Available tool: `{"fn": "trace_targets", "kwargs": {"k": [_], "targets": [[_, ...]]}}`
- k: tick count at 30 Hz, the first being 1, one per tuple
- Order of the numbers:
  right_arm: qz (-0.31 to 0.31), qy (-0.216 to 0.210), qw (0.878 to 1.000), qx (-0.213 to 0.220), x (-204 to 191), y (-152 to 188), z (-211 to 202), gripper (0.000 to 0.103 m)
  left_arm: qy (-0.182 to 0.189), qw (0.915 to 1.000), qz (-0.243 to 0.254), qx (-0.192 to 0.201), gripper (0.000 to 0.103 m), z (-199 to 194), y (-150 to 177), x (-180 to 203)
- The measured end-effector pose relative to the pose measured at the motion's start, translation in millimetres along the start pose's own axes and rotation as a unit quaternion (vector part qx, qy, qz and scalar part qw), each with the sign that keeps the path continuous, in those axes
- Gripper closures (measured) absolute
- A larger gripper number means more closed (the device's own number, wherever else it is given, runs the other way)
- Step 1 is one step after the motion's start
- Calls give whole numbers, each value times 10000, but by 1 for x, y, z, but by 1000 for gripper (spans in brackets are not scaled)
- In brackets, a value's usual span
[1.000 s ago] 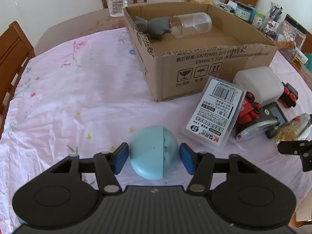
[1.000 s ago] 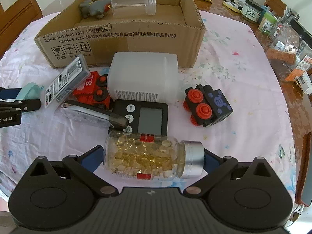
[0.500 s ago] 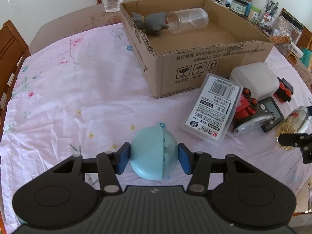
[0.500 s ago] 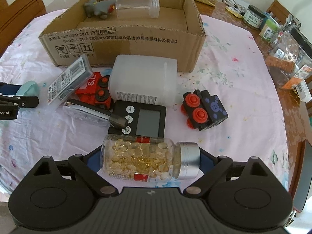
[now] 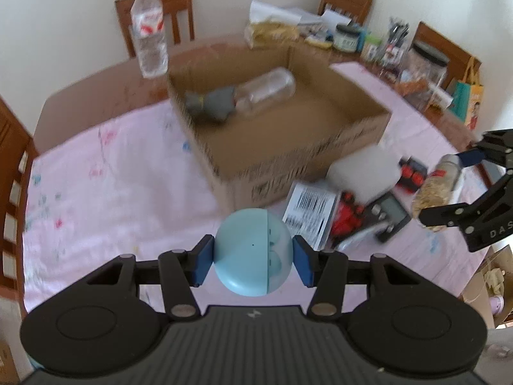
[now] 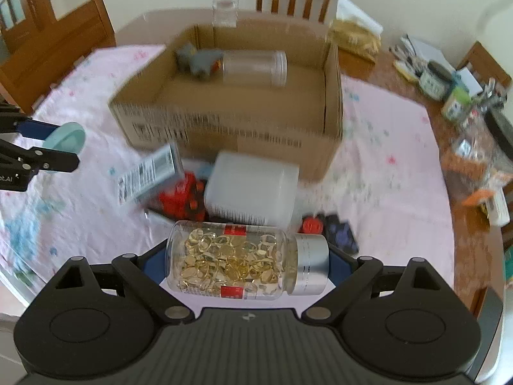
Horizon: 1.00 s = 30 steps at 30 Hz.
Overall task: Organize rigid objects
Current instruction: 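Carry the blue case and capsule bottle into the cardboard box and release both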
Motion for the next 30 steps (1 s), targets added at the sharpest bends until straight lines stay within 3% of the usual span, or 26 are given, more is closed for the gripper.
{"fn": "trace_targets", "kwargs": {"k": [9, 15, 28, 29, 30], "targets": [[-217, -55, 9977, 646, 16, -47, -36, 6, -42, 9982, 180, 569, 51, -12, -62, 8], [-377, -46, 9957, 850, 24, -75, -40, 6, -206, 9985, 116, 498, 51, 22, -90, 7], [-560, -195, 9949, 812, 34, -106, -24, 6, -334, 9969, -690, 201, 50, 75, -91, -4], [-574, -217, 9949, 803, 34, -107, -23, 6, -375, 9964, -716, 249, 48, 73, -92, -4], [-588, -223, 9948, 804, 34, -108, -22, 6, -399, 9960, -743, 281, 36, 70, -93, -4]]}}
Point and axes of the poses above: each gripper's, at about its wrist camera, not at the fingertips, and z roughly the way its jaws point, x to its right, y to its underside, the point moved 8 cm from there along z, roughly the way its jaws point, and after that the axes turned 15 degrees about -x, right-handed, at the moved point
